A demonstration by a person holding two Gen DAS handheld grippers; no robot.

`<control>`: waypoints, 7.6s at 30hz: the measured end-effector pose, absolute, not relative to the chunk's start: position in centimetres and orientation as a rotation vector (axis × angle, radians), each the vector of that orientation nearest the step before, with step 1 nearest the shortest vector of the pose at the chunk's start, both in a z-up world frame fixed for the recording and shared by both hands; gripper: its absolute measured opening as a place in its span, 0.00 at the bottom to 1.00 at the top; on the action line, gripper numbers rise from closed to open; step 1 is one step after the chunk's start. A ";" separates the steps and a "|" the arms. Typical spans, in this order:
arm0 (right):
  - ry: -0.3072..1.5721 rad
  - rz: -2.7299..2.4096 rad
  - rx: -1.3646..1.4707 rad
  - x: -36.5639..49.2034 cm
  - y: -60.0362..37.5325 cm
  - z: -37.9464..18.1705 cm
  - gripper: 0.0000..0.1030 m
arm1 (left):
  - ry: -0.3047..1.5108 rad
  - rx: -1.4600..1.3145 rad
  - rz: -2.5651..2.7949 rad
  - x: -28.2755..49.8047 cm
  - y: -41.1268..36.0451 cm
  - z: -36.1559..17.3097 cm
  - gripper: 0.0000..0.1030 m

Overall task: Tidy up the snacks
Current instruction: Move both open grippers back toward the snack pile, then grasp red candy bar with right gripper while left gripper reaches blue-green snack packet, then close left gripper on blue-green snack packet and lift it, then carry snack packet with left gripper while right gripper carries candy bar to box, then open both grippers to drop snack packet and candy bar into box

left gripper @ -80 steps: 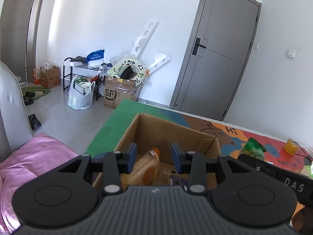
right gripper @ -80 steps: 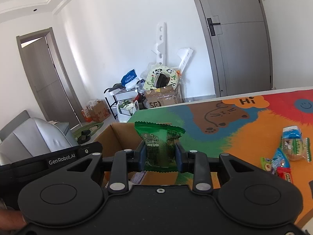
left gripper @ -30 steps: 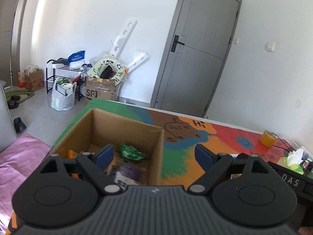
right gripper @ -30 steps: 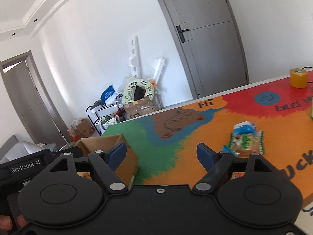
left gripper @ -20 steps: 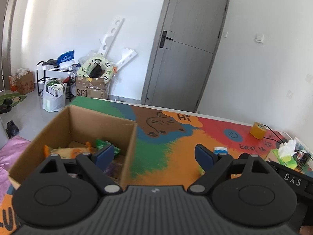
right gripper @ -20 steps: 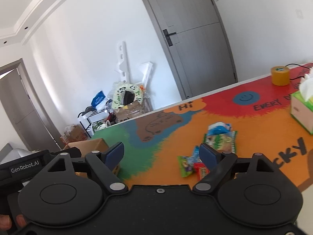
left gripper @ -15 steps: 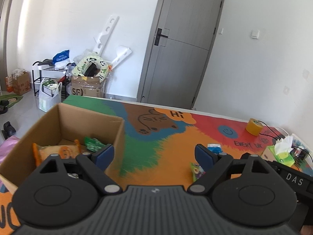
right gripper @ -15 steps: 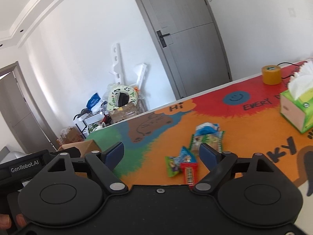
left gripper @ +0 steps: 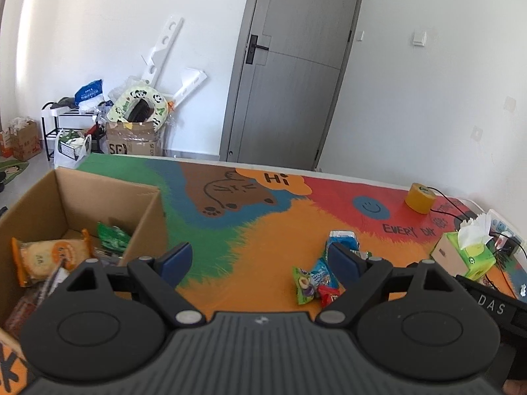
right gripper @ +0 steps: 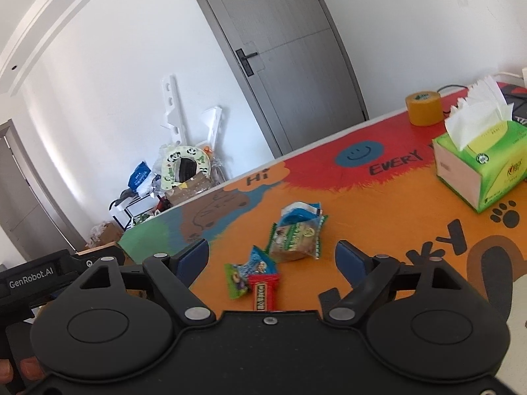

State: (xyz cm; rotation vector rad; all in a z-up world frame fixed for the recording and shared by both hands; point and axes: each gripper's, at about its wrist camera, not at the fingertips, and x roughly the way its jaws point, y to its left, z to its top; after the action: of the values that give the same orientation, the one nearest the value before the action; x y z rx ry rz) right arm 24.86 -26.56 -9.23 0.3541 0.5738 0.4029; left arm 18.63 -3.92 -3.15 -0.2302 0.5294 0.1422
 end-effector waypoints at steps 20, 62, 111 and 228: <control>0.751 0.472 0.275 27.7 -21.8 -13.5 0.53 | 0.643 -0.239 0.138 22.0 -2.6 -7.7 0.86; 0.739 0.323 0.400 30.0 -31.3 -15.7 0.20 | 0.714 -0.113 0.078 30.1 -10.3 -12.7 0.70; 0.659 0.402 0.345 23.9 -26.8 -12.0 0.20 | 0.627 -0.243 0.087 21.6 -6.2 -8.4 0.04; 0.590 0.779 0.181 23.3 -2.8 -4.1 0.21 | 0.451 -0.368 0.392 15.5 15.0 -2.5 0.32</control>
State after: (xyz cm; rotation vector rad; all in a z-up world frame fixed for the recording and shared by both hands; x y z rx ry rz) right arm 23.34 -2.76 -4.10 0.1808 0.5896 0.7790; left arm 15.53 15.02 -2.52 -0.3682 0.4515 0.3921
